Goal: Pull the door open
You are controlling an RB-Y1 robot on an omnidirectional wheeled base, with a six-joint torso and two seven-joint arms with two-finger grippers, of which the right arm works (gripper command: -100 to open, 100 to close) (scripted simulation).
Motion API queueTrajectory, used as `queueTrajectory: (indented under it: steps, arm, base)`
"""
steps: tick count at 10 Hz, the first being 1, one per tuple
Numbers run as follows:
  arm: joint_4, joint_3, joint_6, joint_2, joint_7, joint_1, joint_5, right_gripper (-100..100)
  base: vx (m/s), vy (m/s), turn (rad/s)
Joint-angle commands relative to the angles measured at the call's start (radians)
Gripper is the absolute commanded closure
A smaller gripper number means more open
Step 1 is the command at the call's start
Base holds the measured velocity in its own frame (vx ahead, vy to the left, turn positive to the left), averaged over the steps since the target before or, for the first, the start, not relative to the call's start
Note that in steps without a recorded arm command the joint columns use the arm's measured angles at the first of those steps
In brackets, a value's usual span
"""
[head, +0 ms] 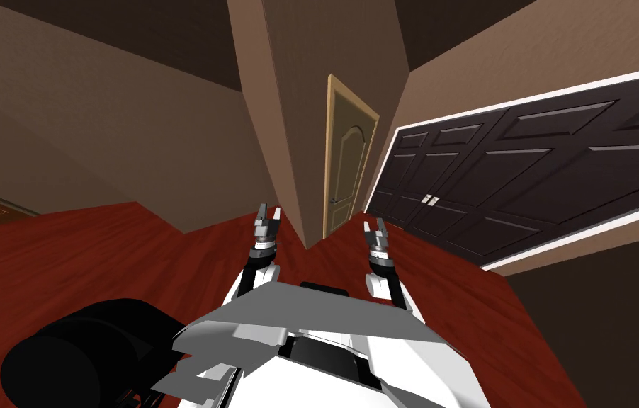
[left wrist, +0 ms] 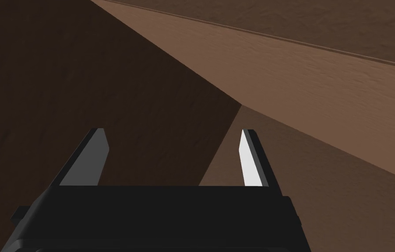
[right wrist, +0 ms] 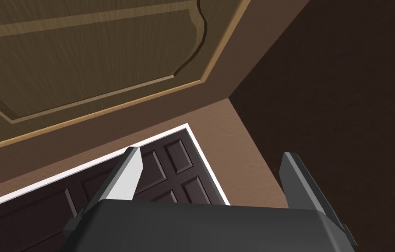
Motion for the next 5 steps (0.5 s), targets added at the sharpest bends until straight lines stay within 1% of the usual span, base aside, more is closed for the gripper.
queueTrajectory:
  steps: [1,5]
  arm:
    - [0.039,0.004,-0.004,-0.01,-0.005,-0.018,0.001,-100]
    - [0.134,0.015,-0.017,-0.035,-0.019,-0.057,0.003,-100]
  base:
    - [0.102,-0.056,0.11]
    - [0.084,-0.047,0.114]
